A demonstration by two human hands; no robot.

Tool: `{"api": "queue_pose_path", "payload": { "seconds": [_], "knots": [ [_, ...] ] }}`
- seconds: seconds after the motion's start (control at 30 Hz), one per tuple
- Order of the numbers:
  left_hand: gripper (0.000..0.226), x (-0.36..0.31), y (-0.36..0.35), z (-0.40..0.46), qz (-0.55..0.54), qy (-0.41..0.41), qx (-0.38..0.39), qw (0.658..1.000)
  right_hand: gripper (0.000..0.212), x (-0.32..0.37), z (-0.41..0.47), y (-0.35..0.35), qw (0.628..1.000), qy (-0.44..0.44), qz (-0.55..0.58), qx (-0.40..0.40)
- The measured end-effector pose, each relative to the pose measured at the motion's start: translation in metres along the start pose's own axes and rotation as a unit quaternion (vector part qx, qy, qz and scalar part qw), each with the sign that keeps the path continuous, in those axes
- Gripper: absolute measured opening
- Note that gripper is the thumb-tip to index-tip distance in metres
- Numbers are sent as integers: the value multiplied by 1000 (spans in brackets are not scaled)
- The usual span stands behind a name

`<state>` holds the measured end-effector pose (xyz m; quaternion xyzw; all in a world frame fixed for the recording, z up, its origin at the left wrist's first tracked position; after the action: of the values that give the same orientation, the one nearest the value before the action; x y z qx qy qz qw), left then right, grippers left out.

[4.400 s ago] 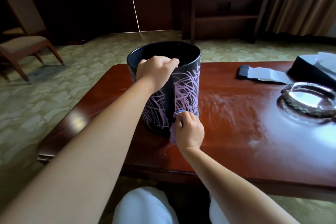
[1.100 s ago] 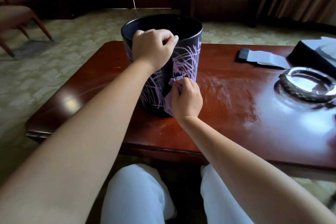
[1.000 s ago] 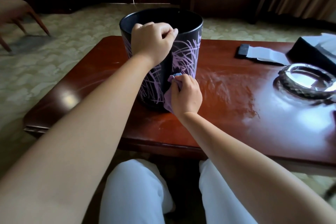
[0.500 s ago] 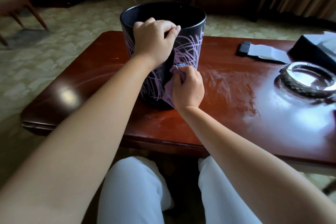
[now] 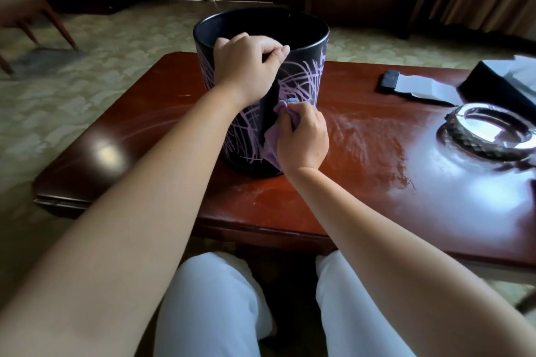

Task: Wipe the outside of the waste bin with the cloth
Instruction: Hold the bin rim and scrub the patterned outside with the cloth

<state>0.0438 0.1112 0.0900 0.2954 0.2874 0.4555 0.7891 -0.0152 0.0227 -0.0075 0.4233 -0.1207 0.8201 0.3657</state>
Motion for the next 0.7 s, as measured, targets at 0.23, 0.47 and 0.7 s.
{"api": "queue_pose_path", "payload": {
  "seconds": [0.23,0.47,0.7],
  "knots": [
    [29,-1,-1,-2,-2,1,-16,1000,8,-5,-6,1,999,-10,-19,24],
    [32,0,-1,-3,-8,-1,-27,1000,6,-2,-5,-1,1000,6,-19,24],
    [33,-3,-1,-4,-8,0,-33,999,6,10,7,-2,999,30,10,-11]
  ]
}}
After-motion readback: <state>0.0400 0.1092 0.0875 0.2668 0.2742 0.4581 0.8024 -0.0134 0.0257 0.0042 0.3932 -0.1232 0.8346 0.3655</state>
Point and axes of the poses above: each hand's wrist, its own z-axis towards the middle knuckle, its own y-axis out of the back of the hand, x = y × z, the point moved 2 cm from there along z, towards the middle knuckle, and after that the axes turned 14 degrees about z, right-handed, at the moved point
